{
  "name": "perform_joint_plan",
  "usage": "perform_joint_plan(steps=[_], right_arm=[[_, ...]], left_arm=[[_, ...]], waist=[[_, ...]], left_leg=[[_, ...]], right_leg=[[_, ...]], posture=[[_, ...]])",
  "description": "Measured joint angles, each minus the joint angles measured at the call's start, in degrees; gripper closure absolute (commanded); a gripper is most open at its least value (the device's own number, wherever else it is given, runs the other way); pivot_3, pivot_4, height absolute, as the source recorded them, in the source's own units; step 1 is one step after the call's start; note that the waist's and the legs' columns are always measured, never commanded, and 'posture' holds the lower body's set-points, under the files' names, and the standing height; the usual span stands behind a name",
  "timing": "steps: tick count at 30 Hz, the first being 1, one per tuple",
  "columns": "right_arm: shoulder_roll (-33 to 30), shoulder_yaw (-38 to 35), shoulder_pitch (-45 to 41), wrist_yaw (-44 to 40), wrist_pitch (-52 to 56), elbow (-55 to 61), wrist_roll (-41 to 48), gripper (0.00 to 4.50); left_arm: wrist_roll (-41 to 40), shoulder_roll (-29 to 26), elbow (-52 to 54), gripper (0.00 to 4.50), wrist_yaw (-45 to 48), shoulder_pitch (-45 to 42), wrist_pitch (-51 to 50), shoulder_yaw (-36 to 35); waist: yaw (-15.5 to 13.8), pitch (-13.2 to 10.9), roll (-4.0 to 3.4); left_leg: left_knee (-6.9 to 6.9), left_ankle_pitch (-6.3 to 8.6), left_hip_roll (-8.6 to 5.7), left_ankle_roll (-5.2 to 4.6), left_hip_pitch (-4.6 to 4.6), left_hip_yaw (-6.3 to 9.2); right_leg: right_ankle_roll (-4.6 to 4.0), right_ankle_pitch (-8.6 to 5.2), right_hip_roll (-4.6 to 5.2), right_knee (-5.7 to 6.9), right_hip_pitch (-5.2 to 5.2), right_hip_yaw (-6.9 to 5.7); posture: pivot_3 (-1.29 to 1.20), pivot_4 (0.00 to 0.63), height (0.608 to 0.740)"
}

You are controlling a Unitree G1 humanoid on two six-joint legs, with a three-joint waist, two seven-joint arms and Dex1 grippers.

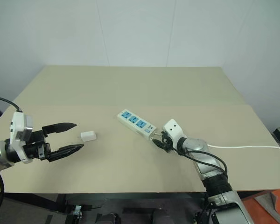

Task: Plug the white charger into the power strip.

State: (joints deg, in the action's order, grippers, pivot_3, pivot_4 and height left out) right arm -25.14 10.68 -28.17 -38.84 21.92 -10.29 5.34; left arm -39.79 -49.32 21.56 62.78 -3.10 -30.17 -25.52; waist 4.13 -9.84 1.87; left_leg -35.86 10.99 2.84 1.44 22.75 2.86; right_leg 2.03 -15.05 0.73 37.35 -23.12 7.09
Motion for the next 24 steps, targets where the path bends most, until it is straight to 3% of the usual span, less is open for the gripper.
perform_joint_plan(steps=[6,8,13,18,19,24], right_arm=[[-1.1,-0.2,0.2,-2.3,-0.3,0.1,-0.3,3.99],[-1.2,-0.2,0.5,-2.8,-0.5,0.5,-0.4,4.48],[-2.7,-0.8,4.1,-6.3,-4.4,3.2,0.4,4.48],[-5.2,-0.7,13.4,-15.7,-17.4,8.0,2.9,4.48],[-5.6,-0.5,13.9,-16.8,-19.9,7.7,2.7,3.78],[-4.2,0.1,10.9,-15.7,-27.4,0.6,-0.1,2.11]], left_arm=[[0.0,-0.3,-0.2,0.0,0.6,0.0,0.3,0.0],[0.0,-0.3,-0.2,0.0,0.6,0.0,0.4,0.0],[0.0,-0.3,-0.3,0.0,0.9,-0.4,1.3,0.2],[0.0,-0.3,-1.2,0.0,1.4,-0.6,1.4,0.5],[0.0,-0.3,-1.3,0.0,1.5,-0.6,1.4,0.5],[0.0,-0.3,-1.8,0.0,2.0,-0.7,1.6,1.0]], waist=[[0.0,0.0,0.0],[0.0,0.0,0.0],[-0.1,0.0,0.0],[0.2,0.0,0.0],[0.4,0.0,0.0],[0.9,0.0,0.0]], left_leg=[[0.0,0.0,0.0,0.0,-0.04,0.0],[0.02,0.0,0.01,0.0,-0.04,0.0],[0.09,0.0,0.02,0.0,0.03,0.01],[0.09,0.04,0.03,0.01,0.1,-0.03],[0.08,0.04,0.03,0.01,0.09,-0.04],[-0.01,0.02,0.02,0.03,-0.18,-0.01]], right_leg=[[0.01,0.0,0.0,0.03,0.01,0.0],[0.0,-0.01,-0.01,0.02,0.0,0.0],[-0.01,-0.03,-0.01,-0.08,-0.01,-0.03],[0.02,-0.03,-0.01,-0.19,-0.04,0.0],[0.03,-0.02,-0.01,-0.18,-0.04,0.01],[0.05,0.13,-0.02,-0.13,0.17,0.01]], posture=[[0.0,0.15,0.74],[0.0,0.15,0.74],[0.0,0.15,0.74],[0.0,0.15,0.74],[0.0,0.15,0.74],[0.0,0.15,0.74]])
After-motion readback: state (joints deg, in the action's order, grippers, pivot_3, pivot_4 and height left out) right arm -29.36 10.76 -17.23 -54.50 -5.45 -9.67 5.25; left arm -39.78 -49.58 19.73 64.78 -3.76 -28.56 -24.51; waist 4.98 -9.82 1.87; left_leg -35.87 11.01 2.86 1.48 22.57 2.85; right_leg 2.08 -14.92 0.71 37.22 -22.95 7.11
